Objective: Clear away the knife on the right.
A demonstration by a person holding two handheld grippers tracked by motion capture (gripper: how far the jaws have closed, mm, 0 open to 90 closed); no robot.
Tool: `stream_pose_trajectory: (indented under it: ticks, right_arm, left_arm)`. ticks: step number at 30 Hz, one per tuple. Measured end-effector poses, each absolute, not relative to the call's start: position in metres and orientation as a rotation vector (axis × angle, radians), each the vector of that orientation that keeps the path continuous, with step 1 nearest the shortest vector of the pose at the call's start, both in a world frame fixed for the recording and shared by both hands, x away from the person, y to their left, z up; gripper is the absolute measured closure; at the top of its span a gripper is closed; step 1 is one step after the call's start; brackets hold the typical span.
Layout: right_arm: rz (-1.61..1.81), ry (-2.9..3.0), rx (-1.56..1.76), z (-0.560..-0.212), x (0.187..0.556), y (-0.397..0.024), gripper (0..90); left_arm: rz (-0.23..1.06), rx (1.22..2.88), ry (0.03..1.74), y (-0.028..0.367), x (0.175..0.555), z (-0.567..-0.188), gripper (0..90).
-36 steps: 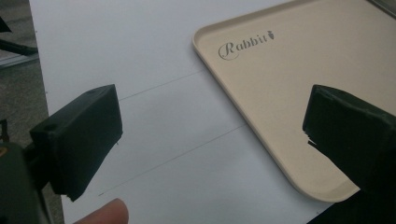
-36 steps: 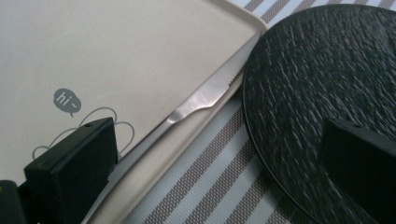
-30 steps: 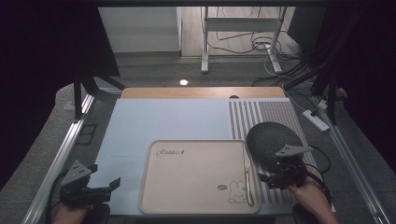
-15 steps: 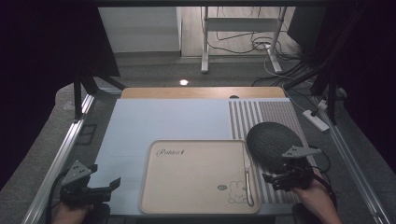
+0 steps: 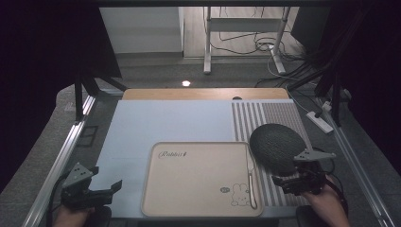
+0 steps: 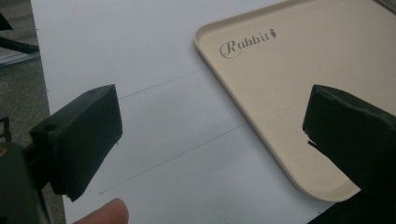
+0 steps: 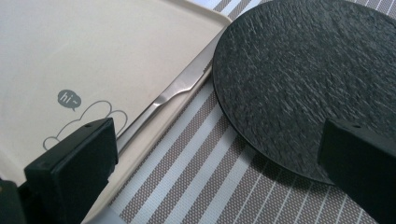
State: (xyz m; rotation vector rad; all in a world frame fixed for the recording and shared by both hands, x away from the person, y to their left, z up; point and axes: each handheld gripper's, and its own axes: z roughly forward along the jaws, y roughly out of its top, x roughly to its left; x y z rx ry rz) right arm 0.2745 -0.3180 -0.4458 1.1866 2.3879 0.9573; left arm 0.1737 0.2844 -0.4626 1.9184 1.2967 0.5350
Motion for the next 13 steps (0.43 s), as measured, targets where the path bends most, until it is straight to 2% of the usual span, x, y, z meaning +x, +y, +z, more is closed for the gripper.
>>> stream_pose_trajectory:
  ticks: [13]
  right_arm:
    - [0.937,2.393,1.188,-0.4446,0.2687,-0.3229,0.0]
  left_arm:
    - [0.532,1.916,1.299,0.2843,0.1742,-0.4625,4.8]
